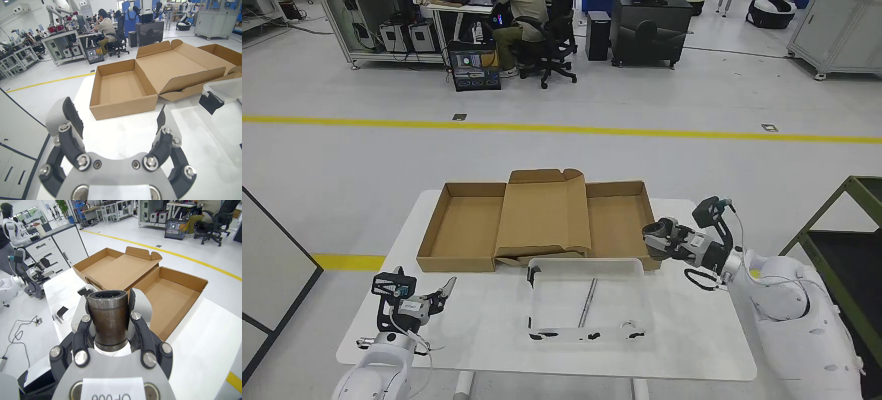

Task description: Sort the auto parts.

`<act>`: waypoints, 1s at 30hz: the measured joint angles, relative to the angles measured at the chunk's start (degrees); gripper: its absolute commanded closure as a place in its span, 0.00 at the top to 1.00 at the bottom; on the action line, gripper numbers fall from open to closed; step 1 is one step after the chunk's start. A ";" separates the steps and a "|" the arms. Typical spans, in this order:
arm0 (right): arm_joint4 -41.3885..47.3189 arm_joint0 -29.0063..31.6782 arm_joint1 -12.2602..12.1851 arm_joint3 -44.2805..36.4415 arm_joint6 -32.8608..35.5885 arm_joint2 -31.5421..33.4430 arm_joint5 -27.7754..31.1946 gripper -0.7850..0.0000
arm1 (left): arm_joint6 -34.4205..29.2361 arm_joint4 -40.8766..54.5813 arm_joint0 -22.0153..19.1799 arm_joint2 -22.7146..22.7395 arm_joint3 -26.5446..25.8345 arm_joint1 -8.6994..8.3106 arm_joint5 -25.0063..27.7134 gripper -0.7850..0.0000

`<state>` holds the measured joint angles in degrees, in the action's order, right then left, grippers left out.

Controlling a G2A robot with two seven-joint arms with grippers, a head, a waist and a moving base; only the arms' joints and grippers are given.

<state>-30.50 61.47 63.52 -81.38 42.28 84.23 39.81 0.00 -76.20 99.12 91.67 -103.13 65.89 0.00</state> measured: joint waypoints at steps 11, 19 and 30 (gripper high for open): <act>1.02 -2.99 0.21 4.57 1.40 -2.05 -0.26 0.00 | 0.00 0.00 0.00 0.00 0.00 0.00 0.00 1.00; 4.28 -5.79 0.85 7.27 -1.50 -4.33 -6.76 0.00 | 0.00 0.00 0.00 0.00 0.00 0.00 0.00 1.00; 10.04 -26.29 5.43 38.28 0.90 -17.65 -14.74 0.00 | 0.00 0.00 0.00 0.00 0.00 0.00 0.00 1.00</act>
<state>-20.46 35.19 68.95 -43.11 43.18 66.58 25.07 0.00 -76.20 99.12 91.67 -103.13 65.89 0.00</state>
